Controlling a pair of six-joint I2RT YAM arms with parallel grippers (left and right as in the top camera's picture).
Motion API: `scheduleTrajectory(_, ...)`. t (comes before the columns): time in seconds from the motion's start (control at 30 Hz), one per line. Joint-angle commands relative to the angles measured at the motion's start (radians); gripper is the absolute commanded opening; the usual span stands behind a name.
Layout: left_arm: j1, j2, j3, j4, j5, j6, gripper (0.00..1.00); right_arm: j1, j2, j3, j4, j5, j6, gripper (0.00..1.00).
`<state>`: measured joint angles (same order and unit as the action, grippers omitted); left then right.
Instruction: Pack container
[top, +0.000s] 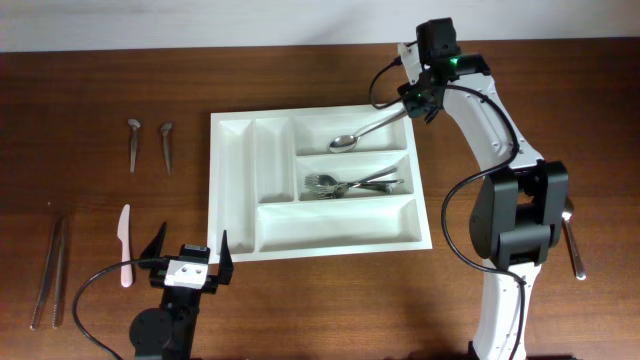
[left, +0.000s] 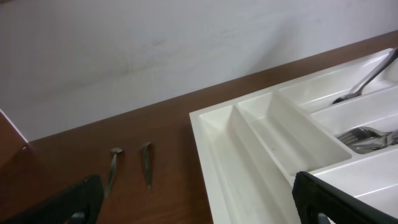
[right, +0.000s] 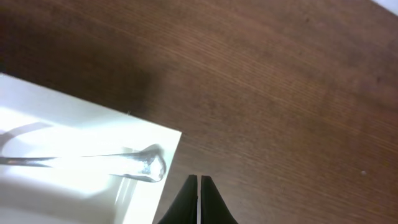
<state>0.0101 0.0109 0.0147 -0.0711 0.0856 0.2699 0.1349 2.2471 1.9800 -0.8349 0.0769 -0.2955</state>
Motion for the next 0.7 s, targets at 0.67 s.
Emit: scheduleTrajectory(0.67, 0.006, -0.006, -0.006, -0.003, -0.003, 0.008, 0.99, 0.007, 0.039, 0.019, -0.029, -0.043, -0.003, 0.04)
